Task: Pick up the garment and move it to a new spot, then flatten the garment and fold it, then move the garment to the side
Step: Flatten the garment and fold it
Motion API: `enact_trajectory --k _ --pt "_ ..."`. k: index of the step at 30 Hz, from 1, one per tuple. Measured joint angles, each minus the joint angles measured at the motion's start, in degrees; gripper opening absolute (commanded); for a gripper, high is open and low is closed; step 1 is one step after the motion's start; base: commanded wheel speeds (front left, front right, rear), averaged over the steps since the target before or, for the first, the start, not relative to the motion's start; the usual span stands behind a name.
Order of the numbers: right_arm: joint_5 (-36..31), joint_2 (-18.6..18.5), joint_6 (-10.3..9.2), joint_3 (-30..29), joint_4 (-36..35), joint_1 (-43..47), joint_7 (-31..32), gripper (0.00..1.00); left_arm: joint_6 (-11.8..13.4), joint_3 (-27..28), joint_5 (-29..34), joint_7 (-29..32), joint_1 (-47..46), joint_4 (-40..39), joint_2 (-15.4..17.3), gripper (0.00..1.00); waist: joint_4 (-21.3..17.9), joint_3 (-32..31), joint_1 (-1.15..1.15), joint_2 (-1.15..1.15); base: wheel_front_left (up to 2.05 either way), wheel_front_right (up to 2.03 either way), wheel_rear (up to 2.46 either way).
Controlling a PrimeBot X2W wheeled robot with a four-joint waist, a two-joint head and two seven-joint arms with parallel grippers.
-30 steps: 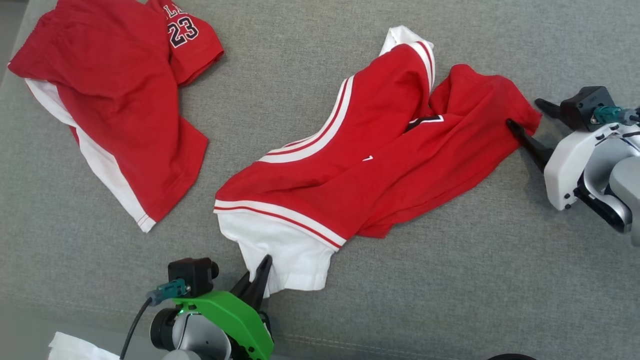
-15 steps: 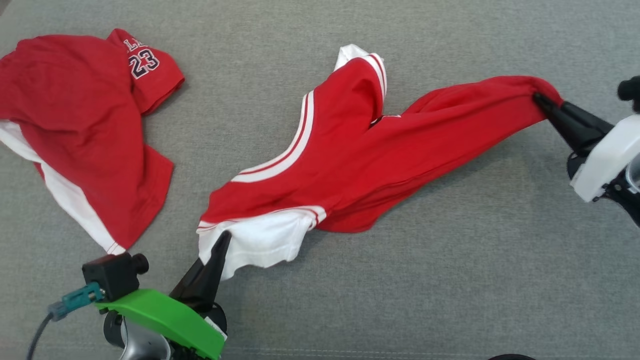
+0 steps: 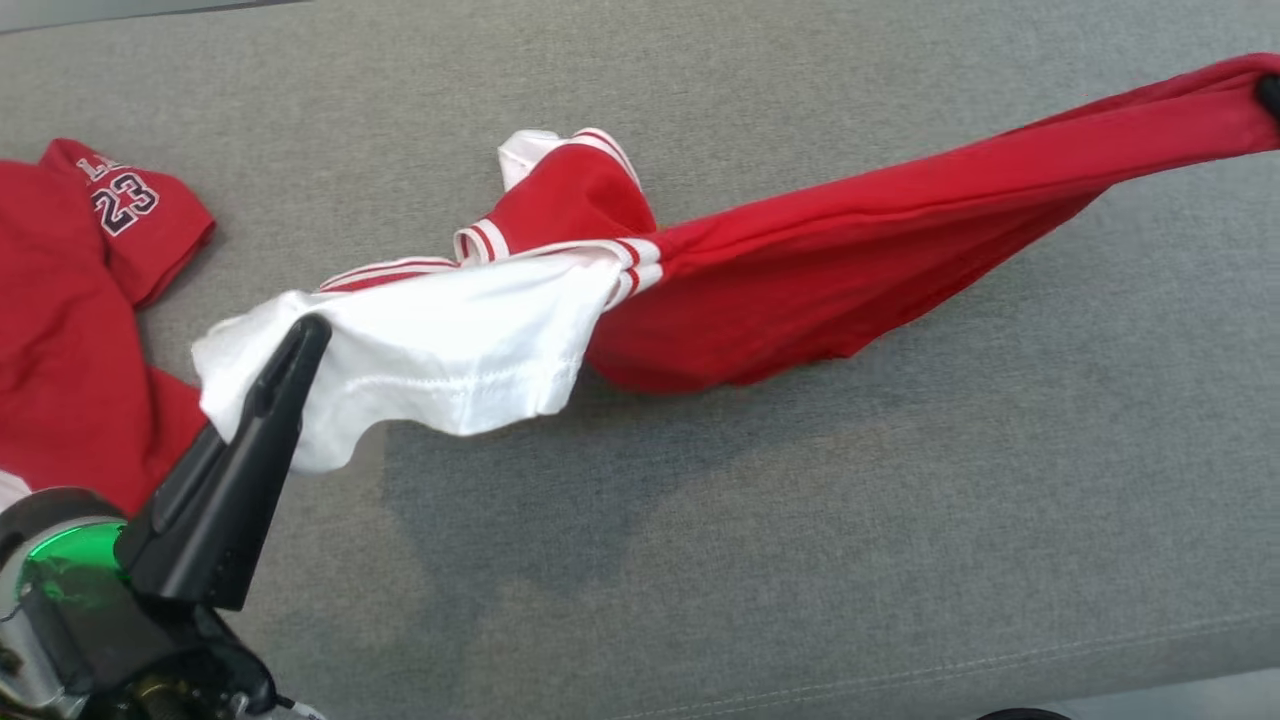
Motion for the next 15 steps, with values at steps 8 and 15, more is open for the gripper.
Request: enact_trajectory --k 8,15 --pt "10.07 -4.55 0.00 -7.12 -7.56 0.75 -3.85 0.00 4.30 1.47 -2.34 5.66 -9.12 -5.57 3.31 0.00 -3.08 1.25 0.00 0.00 0.00 0.00 0.00" --pt "9.83 -0.12 0.00 -11.07 -1.30 -2.61 -4.16 0.00 9.09 0.00 -4.58 11.34 -28.67 7.67 5.57 0.00 -2.75 4.80 0.00 0.00 0.00 0.00 0.00"
